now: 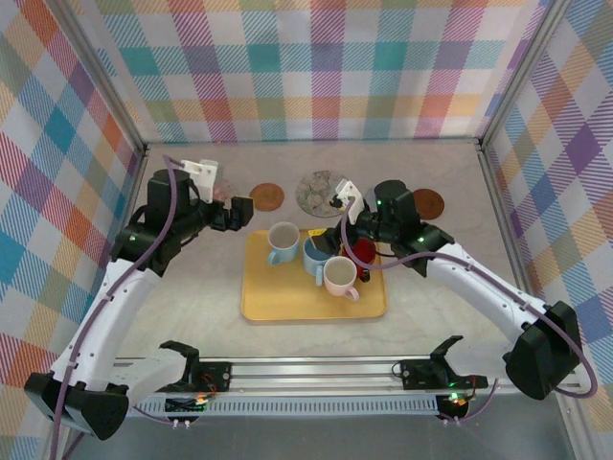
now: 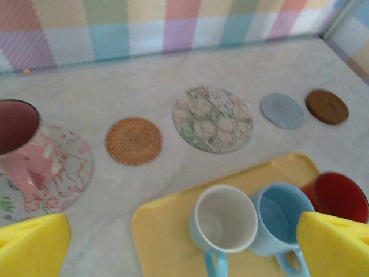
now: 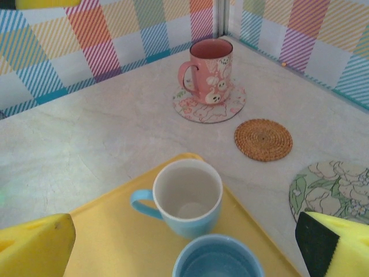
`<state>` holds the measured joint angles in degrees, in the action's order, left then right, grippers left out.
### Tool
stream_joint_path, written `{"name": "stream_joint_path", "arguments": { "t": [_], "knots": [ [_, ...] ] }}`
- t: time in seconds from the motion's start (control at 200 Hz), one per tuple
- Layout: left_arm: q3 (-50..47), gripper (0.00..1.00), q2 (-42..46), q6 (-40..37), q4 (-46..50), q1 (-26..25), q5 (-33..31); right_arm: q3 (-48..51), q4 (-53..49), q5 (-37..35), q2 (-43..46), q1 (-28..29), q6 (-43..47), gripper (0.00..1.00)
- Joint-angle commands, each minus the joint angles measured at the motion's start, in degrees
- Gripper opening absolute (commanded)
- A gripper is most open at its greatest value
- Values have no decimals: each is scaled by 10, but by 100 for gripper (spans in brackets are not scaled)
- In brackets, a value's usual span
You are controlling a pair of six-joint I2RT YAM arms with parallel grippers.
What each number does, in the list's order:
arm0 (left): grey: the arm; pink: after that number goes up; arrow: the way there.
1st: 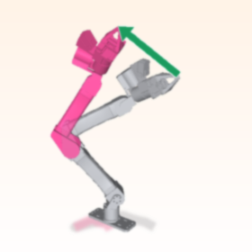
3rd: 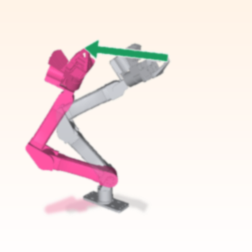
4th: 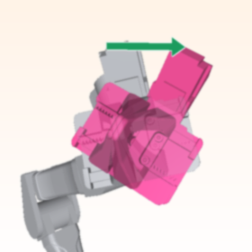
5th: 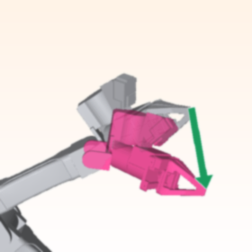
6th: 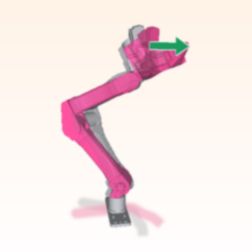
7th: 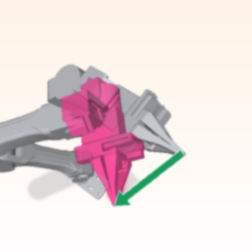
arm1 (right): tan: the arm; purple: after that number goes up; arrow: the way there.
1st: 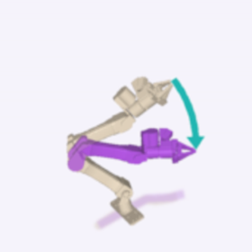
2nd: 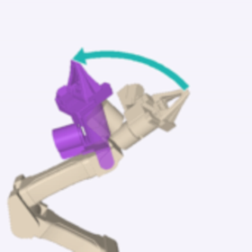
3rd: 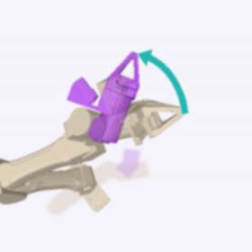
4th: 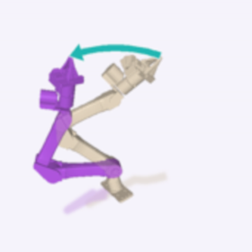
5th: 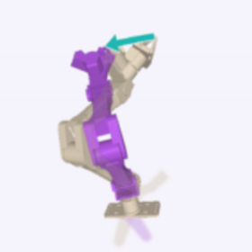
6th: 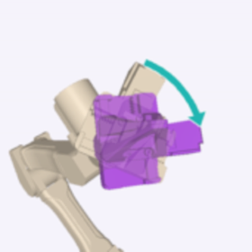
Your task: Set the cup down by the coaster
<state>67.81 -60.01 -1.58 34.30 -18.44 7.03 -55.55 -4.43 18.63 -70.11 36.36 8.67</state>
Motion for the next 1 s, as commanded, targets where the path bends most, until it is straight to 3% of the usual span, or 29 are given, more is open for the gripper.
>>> {"name": "stream_joint_path", "arguments": {
  "t": [0.0,0.4,0.995],
  "knots": [
    [27,100,-11,-22,61,-22,5,18,-32,1,27,3,20,99],
    [-14,100,-9,9,81,-82,16,84,-67,-14,89,3,17,99],
    [-105,100,-51,25,59,-133,40,108,-86,75,57,3,-7,99]
  ]
}}
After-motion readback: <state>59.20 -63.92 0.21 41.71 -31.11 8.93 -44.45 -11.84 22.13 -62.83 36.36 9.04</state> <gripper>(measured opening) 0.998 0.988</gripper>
